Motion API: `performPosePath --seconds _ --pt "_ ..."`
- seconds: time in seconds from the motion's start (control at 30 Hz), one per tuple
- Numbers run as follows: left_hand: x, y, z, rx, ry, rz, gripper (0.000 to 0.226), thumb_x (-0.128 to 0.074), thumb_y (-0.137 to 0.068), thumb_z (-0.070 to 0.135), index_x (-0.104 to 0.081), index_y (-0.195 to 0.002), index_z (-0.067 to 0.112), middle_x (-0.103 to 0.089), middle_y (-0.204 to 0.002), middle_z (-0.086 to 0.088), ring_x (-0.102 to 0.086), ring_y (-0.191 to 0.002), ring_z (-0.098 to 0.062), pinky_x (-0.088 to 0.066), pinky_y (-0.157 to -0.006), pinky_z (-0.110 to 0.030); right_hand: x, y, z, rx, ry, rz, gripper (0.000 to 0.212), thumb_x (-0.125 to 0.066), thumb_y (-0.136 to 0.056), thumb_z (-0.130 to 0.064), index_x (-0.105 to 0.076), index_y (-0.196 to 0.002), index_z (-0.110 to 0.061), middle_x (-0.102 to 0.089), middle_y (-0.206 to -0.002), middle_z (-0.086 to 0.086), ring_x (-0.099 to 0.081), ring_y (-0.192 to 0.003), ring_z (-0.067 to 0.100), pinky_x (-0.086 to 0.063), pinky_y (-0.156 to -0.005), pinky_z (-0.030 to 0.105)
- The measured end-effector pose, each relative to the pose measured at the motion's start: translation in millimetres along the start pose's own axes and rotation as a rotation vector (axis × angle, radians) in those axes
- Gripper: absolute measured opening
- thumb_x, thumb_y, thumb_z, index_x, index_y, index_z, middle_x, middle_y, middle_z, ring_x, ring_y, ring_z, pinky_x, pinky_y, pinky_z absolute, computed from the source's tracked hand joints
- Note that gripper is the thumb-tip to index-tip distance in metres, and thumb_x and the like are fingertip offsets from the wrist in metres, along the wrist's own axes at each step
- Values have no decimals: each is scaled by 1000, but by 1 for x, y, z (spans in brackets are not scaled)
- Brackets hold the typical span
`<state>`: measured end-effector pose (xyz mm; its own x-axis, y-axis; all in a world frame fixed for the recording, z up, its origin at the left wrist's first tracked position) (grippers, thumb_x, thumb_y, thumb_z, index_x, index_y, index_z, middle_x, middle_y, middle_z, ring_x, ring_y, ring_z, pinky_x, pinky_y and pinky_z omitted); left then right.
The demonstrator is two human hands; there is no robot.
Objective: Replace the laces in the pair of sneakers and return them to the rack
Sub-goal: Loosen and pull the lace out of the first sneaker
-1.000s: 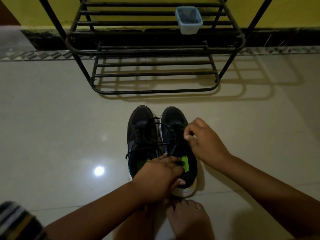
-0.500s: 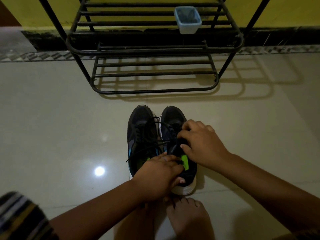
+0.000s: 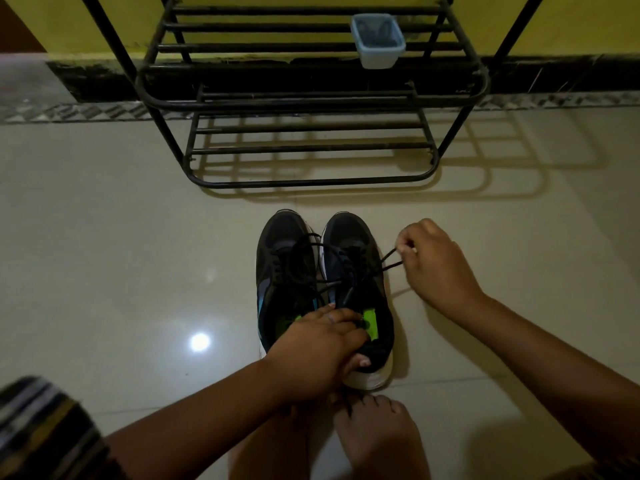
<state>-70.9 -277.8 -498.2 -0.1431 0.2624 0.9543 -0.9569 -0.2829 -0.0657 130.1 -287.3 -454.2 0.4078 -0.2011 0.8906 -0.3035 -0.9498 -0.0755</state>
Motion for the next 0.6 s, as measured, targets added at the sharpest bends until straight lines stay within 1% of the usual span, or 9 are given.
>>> performPosePath --seconds 0.1,0.17,0.23,0.3,0.33,0.4,0.43,0.5,0.6 --pt "0 0 0 8 13 -17 39 -37 -89 47 -64 -106 24 -68 -108 4 -56 -116 -15 -39 -101 -36 4 -9 30 -269 -220 71 14 -46 -92 -7 -52 -83 -15 -52 -95 2 -51 -86 19 -33 -73 26" --pt "-1 0 0 13 12 -19 39 -37 -89 47 -64 -106 25 -68 -108 4 -57 -116 -15 -40 -101 -37 3 -9 46 -474 -401 108 18 -46 -94 -11 -53 -80 -19 -56 -89 -1 -59 -90 25 -40 -75 28" --pt "-1 0 -1 15 10 -19 39 -37 -88 47 -64 -106 25 -68 -108 5 -57 -116 -15 -39 -102 -36 -3 -5 52 -552 -414 64 18 -47 -94 -14 -53 -79 -21 -56 -86 -3 -62 -92 29 -43 -74 30" --pt "-2 0 -1 12 -1 -12 38 -38 -88 47 -65 -106 26 -69 -107 5 -58 -115 -14 -37 -101 -34 -9 2 45 -492 -288 -17 4 -51 -94 -18 -55 -94 -16 -56 -99 3 -58 -95 25 -40 -74 28" --pt "-2 0 -1 10 -8 -8 38 -38 -88 47 -65 -105 26 -69 -106 6 -58 -114 -14 -37 -100 -34 -10 5 36 -413 -230 -30 13 -54 -92 -20 -55 -104 -14 -53 -109 7 -55 -98 23 -41 -79 29" --pt "-1 0 -1 5 -12 -3 37 -39 -87 47 -65 -104 27 -69 -105 7 -59 -112 -13 -40 -99 -33 -10 8 15 -198 -183 -38 31 -60 -89 -23 -53 -119 -16 -47 -121 8 -51 -108 24 -45 -90 37" --pt "-1 -1 -1 1 -12 1 37 -39 -87 47 -65 -103 27 -69 -105 6 -59 -112 -13 -41 -99 -34 -10 10 5 -88 -180 -61 37 -61 -87 -24 -53 -122 -17 -45 -124 7 -49 -111 25 -45 -93 39" --pt "-1 -1 0 -3 -20 10 37 -38 -87 47 -66 -101 27 -70 -103 6 -60 -111 -13 -44 -97 -34 -12 14 -13 85 -129 -171 42 -62 -85 -25 -52 -125 -20 -39 -128 4 -47 -114 23 -46 -92 38" --pt "-1 -1 0 -3 -41 10 37 -37 -87 47 -66 -98 27 -70 -100 7 -61 -108 -13 -45 -96 -33 -22 20 -27 198 100 -292 39 -58 -86 -20 -50 -124 -15 -30 -135 6 -45 -116 26 -51 -85 40"
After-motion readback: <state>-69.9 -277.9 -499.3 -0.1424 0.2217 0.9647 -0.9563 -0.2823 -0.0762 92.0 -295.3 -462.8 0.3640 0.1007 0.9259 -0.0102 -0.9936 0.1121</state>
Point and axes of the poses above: each hand's wrist, its own y-axis away from the middle knuckle, its own x-axis out of the back of the hand, z = x × y, the point moved 2 cm from there along -y, towards the middle knuckle
